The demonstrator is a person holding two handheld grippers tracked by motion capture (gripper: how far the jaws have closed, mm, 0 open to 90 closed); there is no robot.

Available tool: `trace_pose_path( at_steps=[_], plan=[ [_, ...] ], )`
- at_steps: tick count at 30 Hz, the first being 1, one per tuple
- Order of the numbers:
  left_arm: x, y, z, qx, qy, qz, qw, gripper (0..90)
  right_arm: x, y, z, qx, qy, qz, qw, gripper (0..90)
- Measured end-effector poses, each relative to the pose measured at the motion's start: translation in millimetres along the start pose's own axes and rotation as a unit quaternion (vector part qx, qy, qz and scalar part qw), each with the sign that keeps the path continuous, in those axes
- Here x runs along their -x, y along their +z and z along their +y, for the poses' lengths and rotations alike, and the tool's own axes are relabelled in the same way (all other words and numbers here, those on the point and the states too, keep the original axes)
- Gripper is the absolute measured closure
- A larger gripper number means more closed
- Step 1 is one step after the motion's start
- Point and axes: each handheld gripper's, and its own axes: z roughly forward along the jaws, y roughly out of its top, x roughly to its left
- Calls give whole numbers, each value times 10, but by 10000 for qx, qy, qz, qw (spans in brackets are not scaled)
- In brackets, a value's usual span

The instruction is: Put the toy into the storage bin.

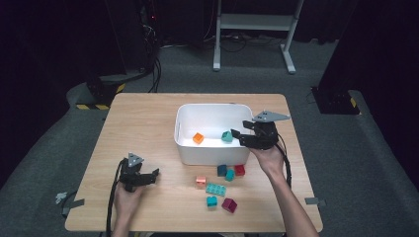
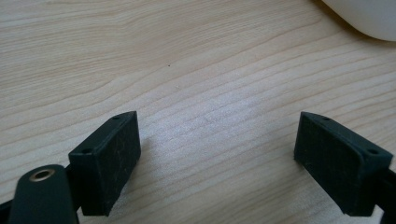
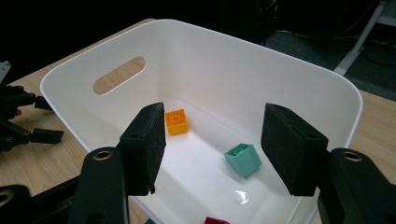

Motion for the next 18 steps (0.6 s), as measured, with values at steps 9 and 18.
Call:
trace_pose_path(
  at_steps=[9,18],
  plan=[
    [2,0,-1,2,-7,3,10000,147,-59,-207,-142,132,5,-6,9999,412],
    [2,0,-1,1,-10,2,10000,147,-112,-395,-333,133,-3,-73,9999,424]
  ],
)
